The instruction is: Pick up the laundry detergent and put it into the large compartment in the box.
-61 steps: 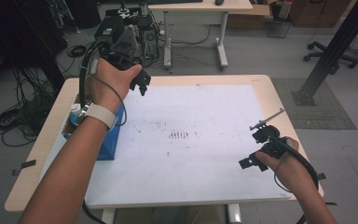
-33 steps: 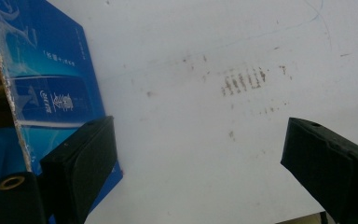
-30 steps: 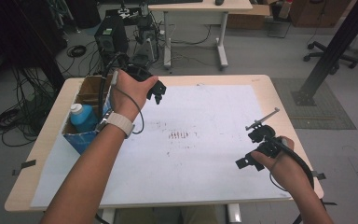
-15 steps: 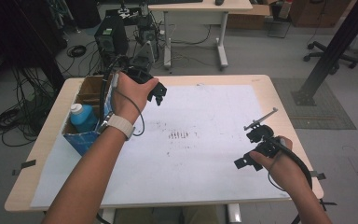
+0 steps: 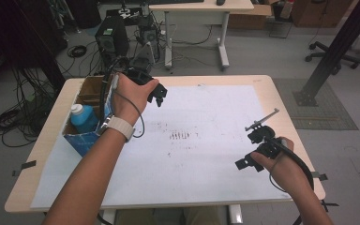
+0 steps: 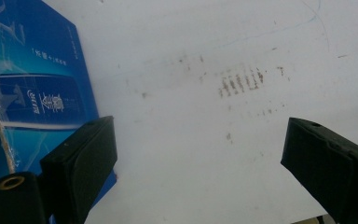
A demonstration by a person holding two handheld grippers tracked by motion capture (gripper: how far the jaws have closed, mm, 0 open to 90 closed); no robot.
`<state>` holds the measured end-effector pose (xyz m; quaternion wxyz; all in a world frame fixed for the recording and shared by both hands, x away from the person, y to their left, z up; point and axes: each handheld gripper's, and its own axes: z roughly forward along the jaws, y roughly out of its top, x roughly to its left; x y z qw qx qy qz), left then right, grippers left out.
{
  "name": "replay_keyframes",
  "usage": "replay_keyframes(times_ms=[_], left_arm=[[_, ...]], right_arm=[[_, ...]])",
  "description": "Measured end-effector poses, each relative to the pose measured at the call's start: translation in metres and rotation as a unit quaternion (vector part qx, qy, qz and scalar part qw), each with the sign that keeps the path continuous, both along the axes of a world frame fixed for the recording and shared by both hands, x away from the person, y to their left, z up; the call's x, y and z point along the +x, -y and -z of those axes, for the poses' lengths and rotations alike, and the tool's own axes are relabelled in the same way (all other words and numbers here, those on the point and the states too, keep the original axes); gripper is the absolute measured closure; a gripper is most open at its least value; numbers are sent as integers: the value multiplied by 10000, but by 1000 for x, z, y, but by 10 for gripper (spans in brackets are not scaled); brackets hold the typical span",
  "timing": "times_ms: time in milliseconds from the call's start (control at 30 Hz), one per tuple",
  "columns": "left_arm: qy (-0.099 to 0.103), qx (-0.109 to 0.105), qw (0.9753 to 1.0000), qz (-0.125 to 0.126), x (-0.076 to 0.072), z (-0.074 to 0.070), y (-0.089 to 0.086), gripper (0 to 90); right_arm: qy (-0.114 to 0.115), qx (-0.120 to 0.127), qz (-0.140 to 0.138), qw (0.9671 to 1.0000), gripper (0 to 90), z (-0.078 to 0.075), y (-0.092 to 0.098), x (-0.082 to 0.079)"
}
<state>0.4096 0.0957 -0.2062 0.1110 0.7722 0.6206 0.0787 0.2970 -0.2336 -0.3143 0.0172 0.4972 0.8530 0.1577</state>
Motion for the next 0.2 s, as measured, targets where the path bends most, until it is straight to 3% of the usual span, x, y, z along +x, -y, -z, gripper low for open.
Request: replay_keyframes(times_ms=[200], left_arm=[[-20, 3, 10000, 27, 0, 0, 0, 105]], right_arm=[[15, 13, -20, 10000, 78, 0, -1, 0]])
